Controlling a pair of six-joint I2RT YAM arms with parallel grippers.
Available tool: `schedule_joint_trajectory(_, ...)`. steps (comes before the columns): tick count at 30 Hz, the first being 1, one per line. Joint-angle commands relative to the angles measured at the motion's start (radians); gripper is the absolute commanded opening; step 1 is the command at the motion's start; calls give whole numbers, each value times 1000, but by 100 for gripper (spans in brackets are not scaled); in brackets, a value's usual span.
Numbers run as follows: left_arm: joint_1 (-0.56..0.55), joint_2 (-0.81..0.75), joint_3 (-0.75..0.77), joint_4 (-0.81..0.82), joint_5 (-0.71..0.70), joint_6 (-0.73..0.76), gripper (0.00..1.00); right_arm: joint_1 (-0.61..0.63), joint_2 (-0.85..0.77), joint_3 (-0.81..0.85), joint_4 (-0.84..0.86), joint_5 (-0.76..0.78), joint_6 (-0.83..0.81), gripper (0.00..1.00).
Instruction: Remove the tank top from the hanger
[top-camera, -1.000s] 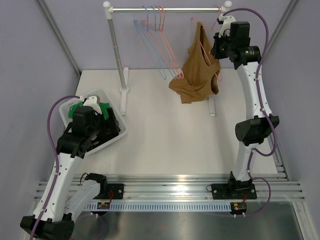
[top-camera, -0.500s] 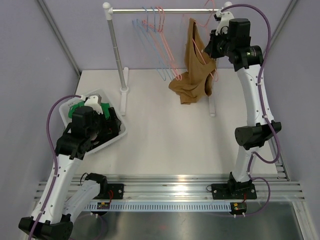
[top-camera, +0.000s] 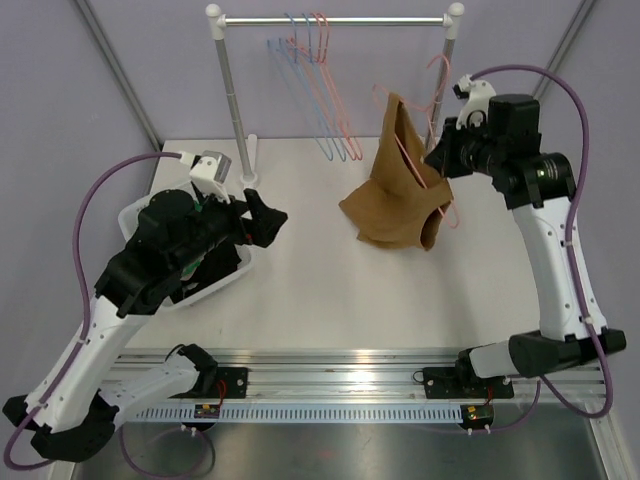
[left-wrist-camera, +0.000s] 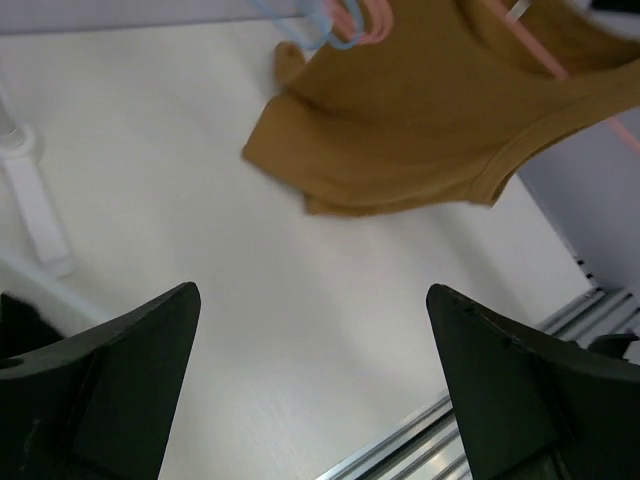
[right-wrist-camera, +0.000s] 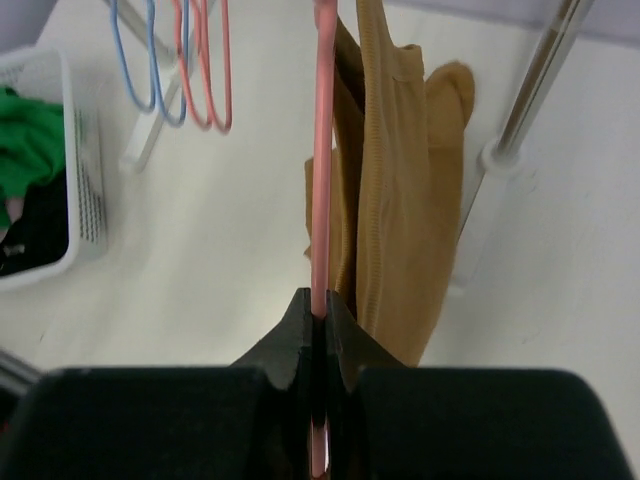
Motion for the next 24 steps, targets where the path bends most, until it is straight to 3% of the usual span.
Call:
schedule_joint_trajectory(1, -145, 78, 85, 184, -56, -22, 99, 27, -225, -176, 45, -52, 75, 0)
schedule_joint_trajectory(7, -336, 227, 120, 390, -132, 49, 99, 34, -449, -361, -78, -89, 120, 0)
schedule_joint_trajectory(14, -388, 397, 148, 579, -14, 79, 99, 44, -679, -438, -215, -237, 92, 0)
schedule_joint_trajectory(17, -453, 451, 169, 596, -97, 153, 99, 47, -731, -451, -196, -329, 92, 0)
schedule_joint_trajectory(20, -474, 488, 191, 574, -138, 178, 93, 50, -744, -441, -199, -359, 95, 0)
schedule_joint_trajectory(24, -479, 516, 174, 583, -194, 184, 72, 55, -742, -431, -199, -373, 95, 0)
